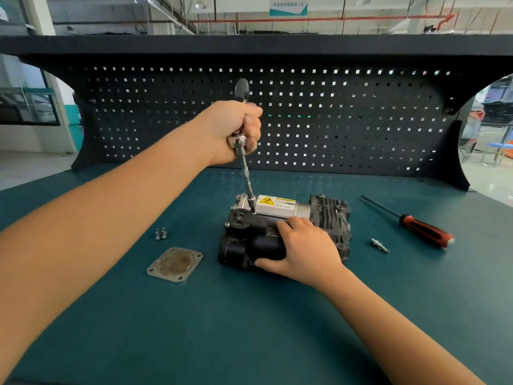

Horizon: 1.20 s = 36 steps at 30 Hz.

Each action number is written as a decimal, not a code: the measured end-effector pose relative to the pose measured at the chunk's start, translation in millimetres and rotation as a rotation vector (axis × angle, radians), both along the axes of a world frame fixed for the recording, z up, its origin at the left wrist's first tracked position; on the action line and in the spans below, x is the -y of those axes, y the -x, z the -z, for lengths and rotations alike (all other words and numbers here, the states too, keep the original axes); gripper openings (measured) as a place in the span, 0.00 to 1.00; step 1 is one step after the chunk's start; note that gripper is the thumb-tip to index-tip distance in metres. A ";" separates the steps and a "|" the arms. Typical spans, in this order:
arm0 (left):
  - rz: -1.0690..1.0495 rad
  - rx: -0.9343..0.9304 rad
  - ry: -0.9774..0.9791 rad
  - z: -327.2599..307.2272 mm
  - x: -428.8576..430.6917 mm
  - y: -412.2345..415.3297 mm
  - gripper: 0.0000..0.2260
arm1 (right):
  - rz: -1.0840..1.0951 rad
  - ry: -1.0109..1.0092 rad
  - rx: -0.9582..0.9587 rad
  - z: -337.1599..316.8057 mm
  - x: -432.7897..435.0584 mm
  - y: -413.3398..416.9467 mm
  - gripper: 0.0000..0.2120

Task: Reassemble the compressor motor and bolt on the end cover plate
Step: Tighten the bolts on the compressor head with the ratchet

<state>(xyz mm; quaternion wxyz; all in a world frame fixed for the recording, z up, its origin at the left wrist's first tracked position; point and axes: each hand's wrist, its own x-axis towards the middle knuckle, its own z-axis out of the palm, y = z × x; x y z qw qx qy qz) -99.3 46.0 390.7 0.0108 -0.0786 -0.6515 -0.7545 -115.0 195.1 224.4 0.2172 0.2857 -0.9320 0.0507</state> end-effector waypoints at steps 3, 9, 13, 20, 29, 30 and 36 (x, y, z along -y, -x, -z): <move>0.011 -0.049 0.154 3.5 -9.4 -6.8 0.08 | 0.016 -0.014 -0.020 0.7 0.2 -1.4 0.37; 0.257 -0.019 0.528 -10.0 -10.2 -8.3 0.17 | -0.015 -0.041 0.004 -2.0 -0.8 0.2 0.36; 0.446 0.001 0.773 -19.5 -10.3 -5.7 0.20 | -0.024 -0.044 0.006 -1.0 -1.0 0.5 0.36; 0.197 -0.022 0.366 -5.7 7.5 -6.2 0.11 | -0.018 -0.030 -0.026 2.8 -1.2 1.5 0.36; 0.033 -0.105 0.220 9.1 -4.4 -14.6 0.08 | -0.010 0.003 -0.040 4.1 -1.3 1.7 0.37; 0.014 -0.124 0.198 8.5 -8.8 -16.2 0.07 | -0.011 0.004 -0.041 4.3 -1.4 1.5 0.37; -0.018 -0.218 -0.679 -36.9 4.6 -32.3 0.10 | -0.026 0.025 -0.088 4.3 -3.2 -1.8 0.33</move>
